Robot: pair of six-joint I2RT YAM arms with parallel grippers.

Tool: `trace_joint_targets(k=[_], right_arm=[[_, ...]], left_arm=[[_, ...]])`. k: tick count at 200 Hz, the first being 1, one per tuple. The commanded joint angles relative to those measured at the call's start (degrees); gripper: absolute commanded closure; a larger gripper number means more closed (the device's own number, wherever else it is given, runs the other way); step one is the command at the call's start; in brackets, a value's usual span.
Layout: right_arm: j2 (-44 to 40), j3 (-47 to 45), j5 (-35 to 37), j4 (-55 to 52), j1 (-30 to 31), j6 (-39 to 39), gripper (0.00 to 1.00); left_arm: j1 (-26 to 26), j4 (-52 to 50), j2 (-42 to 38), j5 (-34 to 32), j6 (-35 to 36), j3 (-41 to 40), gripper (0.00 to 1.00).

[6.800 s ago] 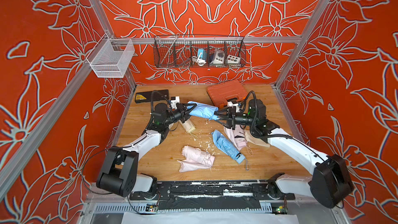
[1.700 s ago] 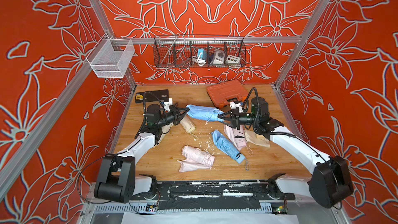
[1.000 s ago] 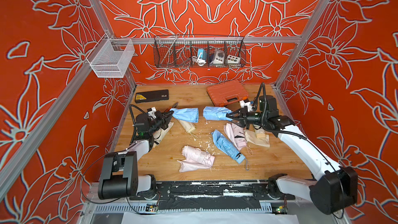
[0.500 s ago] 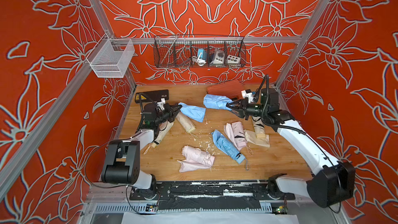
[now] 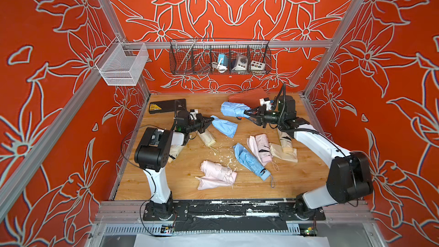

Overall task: Take umbrellas out of sleeves
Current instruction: Place the umbrella sleeve at the center of the board.

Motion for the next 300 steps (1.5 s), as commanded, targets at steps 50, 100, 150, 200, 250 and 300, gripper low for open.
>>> trace_joint_targets(k=[50, 100, 150, 200, 250, 300], right_arm=[[9.0, 1.8, -2.3, 14.0, 0.1, 1.6, 1.0], [16.5, 0.6, -2.7, 21.4, 0.2, 2.6, 1.0], [23.2, -2.0, -1.9, 30.7, 0.5, 5.3, 1.0], [26.6, -4.8, -1.8, 34.4, 0.6, 5.7, 1.0], [26.3, -5.1, -2.0, 27.7, 0.8, 1.7, 0.66], [21.1, 0.7, 2.1, -1.5, 0.9, -14.9, 0.34]], left_arm=[[-0.2, 4.6, 8.5, 2.0, -0.6, 3.6, 1.0], [-0.2, 2.3, 10.0, 2.1, 0.5, 4.1, 0.95], [0.7, -7.6, 7.3, 1.4, 6.0, 4.1, 0.61], [2.2, -14.9, 3.5, 1.1, 10.8, 4.4, 0.28], [2.3, -21.3, -1.6, 1.6, 14.8, 6.2, 0.19], [2.5, -24.6, -8.4, 1.6, 17.0, 3.7, 0.17]])
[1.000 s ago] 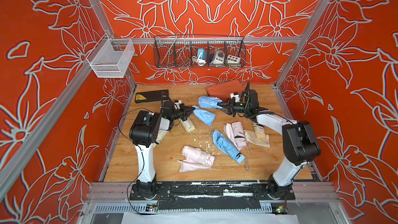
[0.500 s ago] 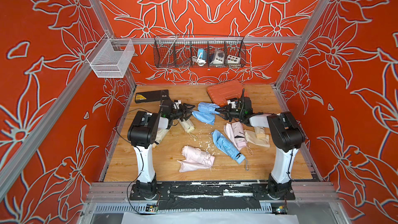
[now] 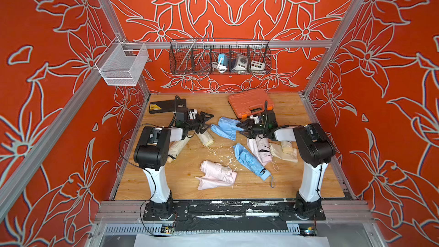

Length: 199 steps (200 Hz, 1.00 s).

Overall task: Take umbrellas out of sleeves
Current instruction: Place the umbrella sleeve at the center of the board.

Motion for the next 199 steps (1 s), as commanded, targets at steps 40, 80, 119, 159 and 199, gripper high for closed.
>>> trace_joint_targets(k=[40, 80, 119, 159, 199], right_arm=[[-6.1, 8.6, 4.8, -28.1, 0.4, -18.0, 0.32], [-9.5, 11.8, 8.6, -38.0, 0.4, -23.6, 0.28], [-16.7, 17.9, 15.5, -51.9, 1.9, -33.3, 0.25], [-20.0, 22.0, 21.0, -63.4, 7.1, -41.7, 0.21], [-15.9, 30.3, 29.5, -73.4, 17.2, -48.0, 0.19]], left_arm=[[0.3, -9.7, -9.6, -0.4, 8.0, -1.5, 0.17], [0.4, -18.1, -15.9, -1.6, 14.7, -3.1, 0.17], [0.4, -33.0, -27.2, -7.4, 26.2, -5.5, 0.15], [-0.3, -44.1, -41.5, -13.3, 29.6, -15.4, 0.15], [-5.3, -53.8, -48.2, -18.4, 33.5, -19.3, 0.14]])
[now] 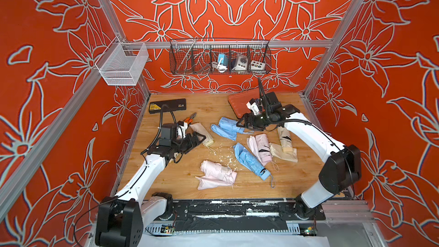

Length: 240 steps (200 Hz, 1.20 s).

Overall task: Take umbrellas out of sleeves
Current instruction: Place the umbrella sleeve at the center of the board, then pick up the umbrella from the center of the board.

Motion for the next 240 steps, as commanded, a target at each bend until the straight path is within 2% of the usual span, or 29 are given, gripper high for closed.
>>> trace_joint_targets(k=[1, 11, 33, 43, 83, 124, 157, 179, 189, 213, 240], right_arm=[[3.6, 5.5, 8.0, -10.8, 5.5, -7.1, 0.19], [5.9, 8.7, 10.2, -12.9, 7.5, -8.0, 0.15], [10.5, 15.0, 12.5, -16.1, 10.4, -6.4, 0.12], [12.3, 17.6, 12.9, -16.3, 11.9, -6.4, 0.02], [24.7, 29.8, 16.8, -20.3, 18.7, -11.9, 0.02], [33.8, 41.2, 19.2, -19.6, 22.6, -16.3, 0.01], [40.1, 47.8, 21.3, -18.3, 22.8, -19.0, 0.01], [44.2, 51.9, 23.9, -18.0, 22.9, -20.1, 0.01], [46.0, 52.6, 25.1, -18.0, 22.9, -20.0, 0.01], [49.4, 56.0, 24.9, -18.2, 22.8, -20.9, 0.01], [51.3, 56.1, 25.9, -14.7, 22.8, -21.3, 0.01]], left_arm=[[-3.6, -9.5, -1.5, -5.0, 5.2, 0.7, 0.14], [-6.1, -11.3, -1.3, -7.2, 6.3, 1.9, 0.14], [-10.0, -16.4, -0.4, -10.8, 7.3, 5.1, 0.14], [-11.5, -17.7, -0.9, -11.7, 7.0, 6.1, 0.14], [-12.6, -24.8, -3.4, -19.7, 7.7, 6.1, 0.14], [-12.7, -29.8, -8.4, -26.7, 3.7, 9.8, 0.13], [-12.7, -29.8, -14.8, -27.3, -0.7, 7.5, 0.12], [-12.7, -28.4, -16.9, -21.5, 0.4, 5.3, 0.13], [-12.7, -28.1, -17.8, -20.9, 1.2, 4.7, 0.11], [-12.8, -30.6, -19.6, -19.2, 1.6, 7.6, 0.11], [-12.7, -33.5, -21.3, -21.2, 3.9, 12.1, 0.08]])
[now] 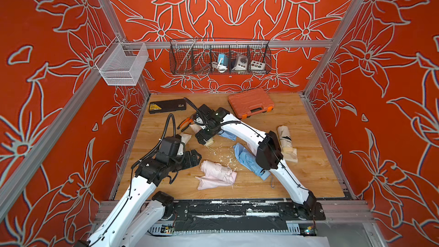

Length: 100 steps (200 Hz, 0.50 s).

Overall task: Take umbrellas out of sleeves
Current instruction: Pick up the umbrella from the center of the board.

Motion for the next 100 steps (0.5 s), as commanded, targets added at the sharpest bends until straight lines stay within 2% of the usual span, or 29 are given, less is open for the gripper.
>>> trace_joint_targets(k=[1, 46, 67, 100], right_arm=[[2.1, 1.7, 2.1, 1.9, 0.0, -2.3, 0.01], [7.9, 8.5, 4.4, 0.7, -0.1, -4.1, 0.01], [9.6, 9.6, 2.5, 2.0, -1.1, -3.2, 0.02], [12.6, 12.5, 2.4, 2.9, -2.0, -3.1, 0.07]], left_arm=[[-0.1, -2.6, -2.3, -0.1, 2.4, 4.2, 0.08], [-0.1, -0.4, -4.4, 0.8, -0.6, 2.3, 0.08], [-0.1, -0.1, -4.3, 0.8, -0.1, 1.8, 0.08], [-0.1, -0.9, -3.4, 0.3, -0.9, 2.1, 0.08]])
